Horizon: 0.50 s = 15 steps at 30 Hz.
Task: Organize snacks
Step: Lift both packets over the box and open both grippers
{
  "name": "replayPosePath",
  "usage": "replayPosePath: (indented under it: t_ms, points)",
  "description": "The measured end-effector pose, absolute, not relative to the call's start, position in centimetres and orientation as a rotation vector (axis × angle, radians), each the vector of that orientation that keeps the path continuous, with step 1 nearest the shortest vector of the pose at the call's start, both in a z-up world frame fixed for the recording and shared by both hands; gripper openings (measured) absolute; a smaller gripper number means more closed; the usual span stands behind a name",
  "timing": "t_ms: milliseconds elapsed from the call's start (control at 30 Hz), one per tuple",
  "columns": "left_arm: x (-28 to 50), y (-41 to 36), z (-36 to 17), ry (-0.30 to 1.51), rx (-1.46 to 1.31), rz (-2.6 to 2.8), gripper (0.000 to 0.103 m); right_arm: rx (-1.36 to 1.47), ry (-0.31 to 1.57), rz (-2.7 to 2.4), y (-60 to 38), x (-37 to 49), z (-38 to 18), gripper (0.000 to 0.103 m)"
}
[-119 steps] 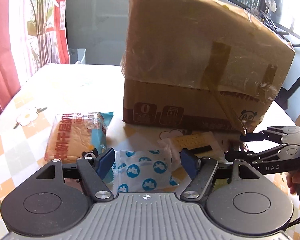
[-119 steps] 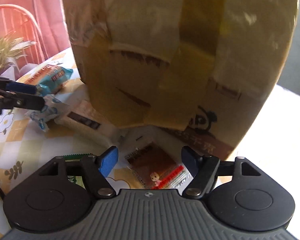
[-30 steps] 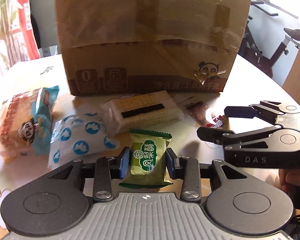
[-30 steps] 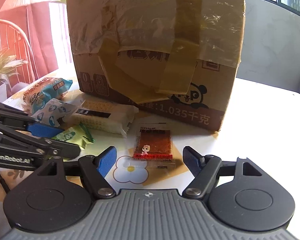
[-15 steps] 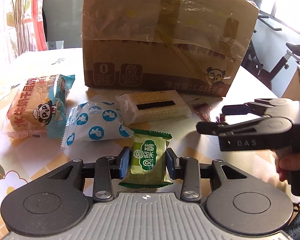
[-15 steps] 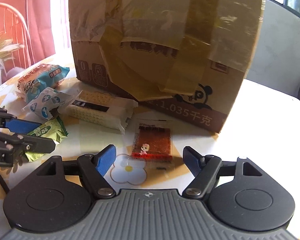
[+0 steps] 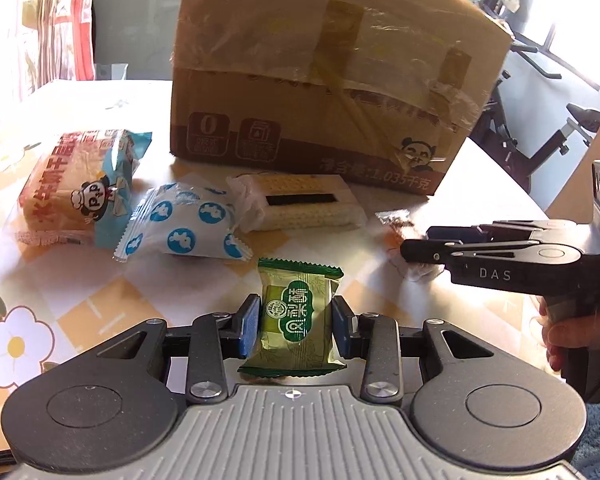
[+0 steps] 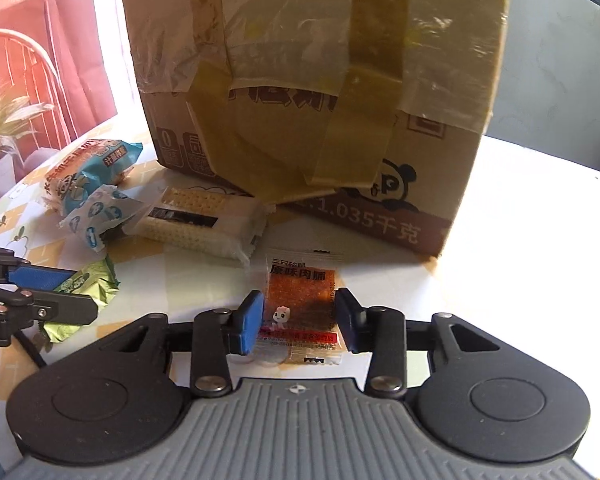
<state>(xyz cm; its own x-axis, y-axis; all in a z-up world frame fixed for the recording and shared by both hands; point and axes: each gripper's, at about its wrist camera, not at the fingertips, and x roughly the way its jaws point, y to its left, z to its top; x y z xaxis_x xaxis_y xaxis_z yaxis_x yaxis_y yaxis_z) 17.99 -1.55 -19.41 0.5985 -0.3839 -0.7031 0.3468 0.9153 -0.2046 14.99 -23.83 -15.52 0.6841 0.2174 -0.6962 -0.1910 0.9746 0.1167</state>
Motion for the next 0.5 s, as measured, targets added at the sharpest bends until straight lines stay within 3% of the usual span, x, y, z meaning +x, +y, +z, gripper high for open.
replayPosePath:
  t_ms: [500]
  points:
    - [17.4,-2.2,-16.6,0.736,0.003,-0.393,0.04,0.15,0.658,0.267,-24.6,11.1,-13.4,0.04]
